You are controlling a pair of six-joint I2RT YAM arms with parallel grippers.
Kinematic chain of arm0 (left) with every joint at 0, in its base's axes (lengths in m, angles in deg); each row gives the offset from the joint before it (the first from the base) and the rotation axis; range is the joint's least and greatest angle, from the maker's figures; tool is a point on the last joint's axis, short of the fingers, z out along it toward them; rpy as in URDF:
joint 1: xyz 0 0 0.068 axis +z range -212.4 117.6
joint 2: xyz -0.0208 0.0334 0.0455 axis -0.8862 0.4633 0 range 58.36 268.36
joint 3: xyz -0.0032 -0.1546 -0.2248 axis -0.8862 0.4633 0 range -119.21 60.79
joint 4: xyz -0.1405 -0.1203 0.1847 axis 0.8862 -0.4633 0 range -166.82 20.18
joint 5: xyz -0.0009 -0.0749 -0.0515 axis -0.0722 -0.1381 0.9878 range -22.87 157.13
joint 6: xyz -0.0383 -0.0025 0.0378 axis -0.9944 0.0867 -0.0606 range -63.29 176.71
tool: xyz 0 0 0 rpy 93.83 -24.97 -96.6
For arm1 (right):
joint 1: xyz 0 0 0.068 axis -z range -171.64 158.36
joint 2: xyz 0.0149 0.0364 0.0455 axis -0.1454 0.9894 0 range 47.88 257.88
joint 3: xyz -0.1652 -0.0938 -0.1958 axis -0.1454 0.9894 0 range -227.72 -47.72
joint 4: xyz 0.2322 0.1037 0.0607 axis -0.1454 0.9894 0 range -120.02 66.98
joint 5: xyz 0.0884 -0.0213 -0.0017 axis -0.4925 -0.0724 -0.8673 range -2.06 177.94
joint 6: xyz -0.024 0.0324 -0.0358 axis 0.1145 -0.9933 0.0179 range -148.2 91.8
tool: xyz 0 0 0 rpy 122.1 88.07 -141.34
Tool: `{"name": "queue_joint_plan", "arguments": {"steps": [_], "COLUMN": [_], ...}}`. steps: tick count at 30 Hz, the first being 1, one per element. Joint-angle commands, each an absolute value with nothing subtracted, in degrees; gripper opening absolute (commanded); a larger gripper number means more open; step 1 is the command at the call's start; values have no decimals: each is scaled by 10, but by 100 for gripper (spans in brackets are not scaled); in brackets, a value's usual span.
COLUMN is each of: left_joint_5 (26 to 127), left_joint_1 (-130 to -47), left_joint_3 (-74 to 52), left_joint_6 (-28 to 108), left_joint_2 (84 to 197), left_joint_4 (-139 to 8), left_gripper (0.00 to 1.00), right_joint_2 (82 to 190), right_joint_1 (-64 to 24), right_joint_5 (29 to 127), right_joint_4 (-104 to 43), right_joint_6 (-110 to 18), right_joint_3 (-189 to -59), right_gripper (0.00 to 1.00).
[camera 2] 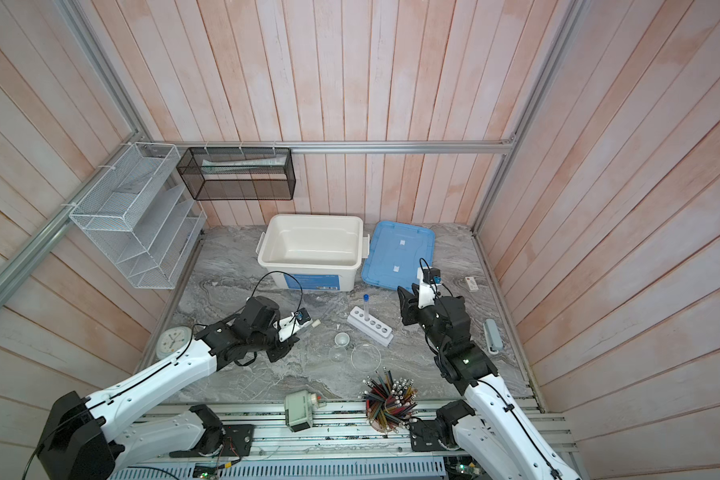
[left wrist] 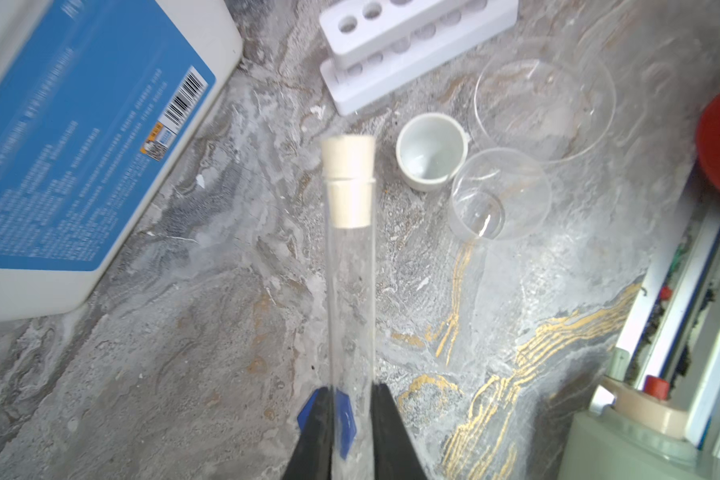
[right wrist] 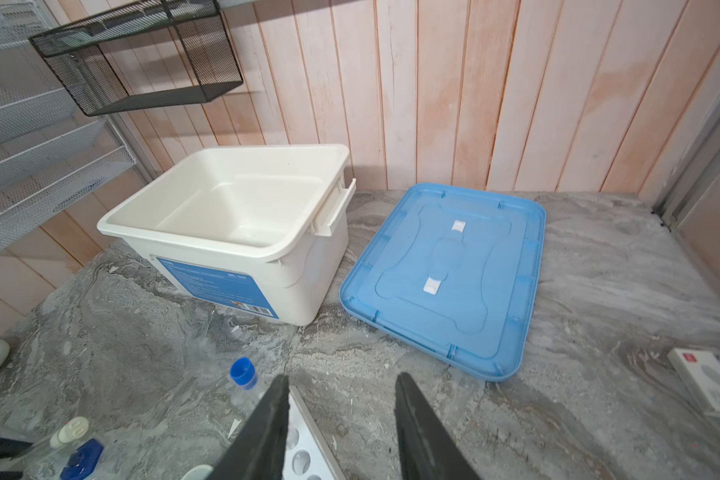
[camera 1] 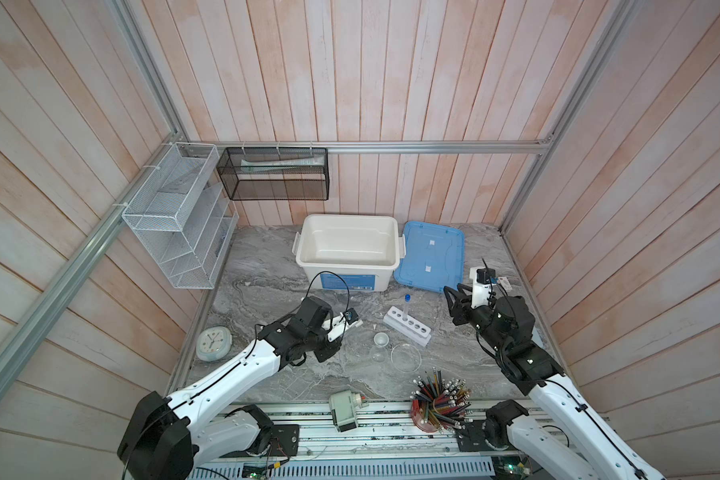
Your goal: Organize the chemistry lab equipment
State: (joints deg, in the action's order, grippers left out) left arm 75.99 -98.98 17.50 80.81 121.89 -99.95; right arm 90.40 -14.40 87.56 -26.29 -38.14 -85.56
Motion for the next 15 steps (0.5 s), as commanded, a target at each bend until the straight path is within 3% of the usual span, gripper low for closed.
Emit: {"name": "queue_joint_plan", "arguments": {"steps": [1, 7, 15], "left_joint_5": [815, 892, 962], "left_joint_1": [-975, -967, -957], "left_joint_3": [161, 168, 251], "left_joint_6": [775, 685, 567], "left_joint_2": [1173, 1132, 1107], "left_joint_4": [-946, -820, -607], "left_gripper": [12, 13, 13], "right_joint_2": [922, 969, 1019], "right_joint_1": [-141, -160, -277], "right_joint_5": [827, 669, 657], "right_joint_4": [-199, -230, -238], "right_joint_6": [-338, -371, -367], "right_joint_3": [-936, -982, -1016], "right_gripper": [45, 47, 48]}}
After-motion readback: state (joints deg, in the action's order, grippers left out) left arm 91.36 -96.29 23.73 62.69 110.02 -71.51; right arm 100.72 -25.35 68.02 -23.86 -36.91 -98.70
